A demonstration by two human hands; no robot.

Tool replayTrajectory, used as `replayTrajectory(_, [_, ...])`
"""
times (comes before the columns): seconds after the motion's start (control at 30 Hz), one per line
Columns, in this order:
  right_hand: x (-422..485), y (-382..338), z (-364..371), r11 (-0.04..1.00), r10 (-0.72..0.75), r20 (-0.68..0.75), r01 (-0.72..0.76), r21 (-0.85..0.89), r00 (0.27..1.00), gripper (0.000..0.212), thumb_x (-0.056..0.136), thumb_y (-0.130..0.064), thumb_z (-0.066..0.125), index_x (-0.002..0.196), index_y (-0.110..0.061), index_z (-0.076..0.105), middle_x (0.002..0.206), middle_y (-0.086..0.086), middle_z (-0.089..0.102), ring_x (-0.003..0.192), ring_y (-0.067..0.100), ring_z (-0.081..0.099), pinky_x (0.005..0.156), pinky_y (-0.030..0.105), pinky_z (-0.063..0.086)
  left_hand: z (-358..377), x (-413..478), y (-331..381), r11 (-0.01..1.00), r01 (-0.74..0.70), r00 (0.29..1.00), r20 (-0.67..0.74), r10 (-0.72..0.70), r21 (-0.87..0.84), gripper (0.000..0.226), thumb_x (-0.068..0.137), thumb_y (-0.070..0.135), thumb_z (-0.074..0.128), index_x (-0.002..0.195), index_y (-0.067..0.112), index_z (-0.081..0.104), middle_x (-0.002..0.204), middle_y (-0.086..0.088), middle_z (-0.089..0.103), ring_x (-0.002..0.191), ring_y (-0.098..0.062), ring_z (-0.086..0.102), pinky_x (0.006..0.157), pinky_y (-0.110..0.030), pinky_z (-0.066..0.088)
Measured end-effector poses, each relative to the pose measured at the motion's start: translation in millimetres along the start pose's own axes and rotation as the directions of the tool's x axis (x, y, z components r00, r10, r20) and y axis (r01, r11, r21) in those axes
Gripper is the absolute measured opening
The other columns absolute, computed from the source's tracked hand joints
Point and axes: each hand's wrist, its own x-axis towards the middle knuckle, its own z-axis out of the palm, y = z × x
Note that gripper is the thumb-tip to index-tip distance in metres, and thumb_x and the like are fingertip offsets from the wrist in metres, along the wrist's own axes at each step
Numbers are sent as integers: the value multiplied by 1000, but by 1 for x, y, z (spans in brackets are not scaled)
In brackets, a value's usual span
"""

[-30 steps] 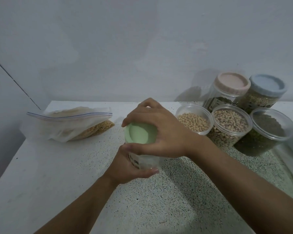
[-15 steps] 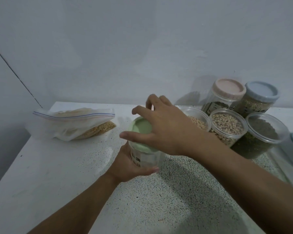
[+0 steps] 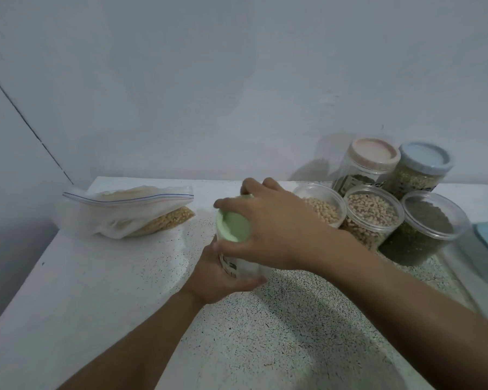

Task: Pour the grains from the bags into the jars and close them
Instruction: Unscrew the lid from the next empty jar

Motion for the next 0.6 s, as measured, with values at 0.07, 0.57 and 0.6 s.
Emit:
replayTrajectory(0.07, [1,2,-5,995,-91,7,91,35,996,62,85,-63,62,143,-46,49,128,-7,52,116,19,46,94,39,47,-1,2,-4,1000,28,1000,10,-28,-7,62,68,-2,90,123,-3,61,110,-11,74,107,-24,71,86,-31,58])
replayTrajectory(0.57, [-29,29,-1,788,14,-480,286,545,877,46,90,-34,54,133,-19,60,121,-5,65,106,5,62,86,22,50,-3,3,-14,999,5,1000,-3,-4,49,88,65,7,95,138,6,45,121,-11,68,119,-30,64,96,-44,57])
replayTrajectory(0.6, [-37,33,3,771,86,-479,246,587,873,43,92,-35,55,133,-20,60,116,-5,67,100,5,65,79,19,53,-4,3,-12,998,-5,1000,-7,6,63,90,64,9,96,138,10,44,122,-9,67,120,-28,64,96,-41,57])
